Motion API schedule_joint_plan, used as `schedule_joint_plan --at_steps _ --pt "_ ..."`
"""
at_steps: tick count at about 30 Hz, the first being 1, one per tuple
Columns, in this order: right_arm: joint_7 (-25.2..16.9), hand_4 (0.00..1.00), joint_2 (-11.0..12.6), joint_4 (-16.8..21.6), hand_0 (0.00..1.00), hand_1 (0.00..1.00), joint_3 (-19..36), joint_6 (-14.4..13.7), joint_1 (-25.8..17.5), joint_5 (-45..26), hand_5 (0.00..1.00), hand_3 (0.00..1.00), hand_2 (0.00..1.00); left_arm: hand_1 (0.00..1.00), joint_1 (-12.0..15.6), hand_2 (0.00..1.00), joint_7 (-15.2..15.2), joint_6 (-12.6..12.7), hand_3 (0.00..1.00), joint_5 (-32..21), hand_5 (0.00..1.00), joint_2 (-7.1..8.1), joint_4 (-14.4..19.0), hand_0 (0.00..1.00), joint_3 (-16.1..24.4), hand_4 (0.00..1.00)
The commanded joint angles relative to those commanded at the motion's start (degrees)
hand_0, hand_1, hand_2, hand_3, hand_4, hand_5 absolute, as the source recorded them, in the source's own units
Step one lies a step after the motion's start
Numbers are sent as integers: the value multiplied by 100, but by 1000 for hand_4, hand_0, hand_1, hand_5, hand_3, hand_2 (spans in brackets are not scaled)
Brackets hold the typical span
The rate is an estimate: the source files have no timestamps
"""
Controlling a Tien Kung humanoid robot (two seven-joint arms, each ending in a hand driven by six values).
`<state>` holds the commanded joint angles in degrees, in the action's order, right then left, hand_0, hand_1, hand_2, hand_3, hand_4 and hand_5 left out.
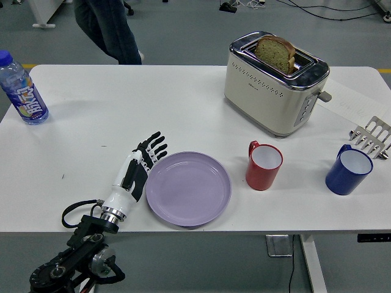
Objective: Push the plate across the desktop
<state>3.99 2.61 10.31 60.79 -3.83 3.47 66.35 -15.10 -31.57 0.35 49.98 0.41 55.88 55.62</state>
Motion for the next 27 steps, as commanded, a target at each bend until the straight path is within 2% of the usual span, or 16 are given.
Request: schedule_joint_plan --at_steps 8,14,20,25,27 --pt "5 140 3 0 607 547 16 1 -3 19 354 613 649 881 -38 910 -14 54 898 13 998 2 32 849 -30 469" --pt "1 140 14 0 607 547 -1 -5 7 -24 354 613 648 880 -52 909 9 153 895 60 998 29 82 848 184 472" --pt "0 140 46 0 605 546 30 -19 20 -42 353 613 648 876 -109 900 150 162 873 129 998 296 129 846 716 474" --pt "3 140 64 0 604 546 56 -28 28 -44 351 613 648 864 -194 873 347 127 837 74 998 719 126 834 1265 474" --pt "3 140 67 0 604 546 59 -30 28 -47 351 613 648 864 -210 873 390 111 837 38 998 825 121 834 1403 474"
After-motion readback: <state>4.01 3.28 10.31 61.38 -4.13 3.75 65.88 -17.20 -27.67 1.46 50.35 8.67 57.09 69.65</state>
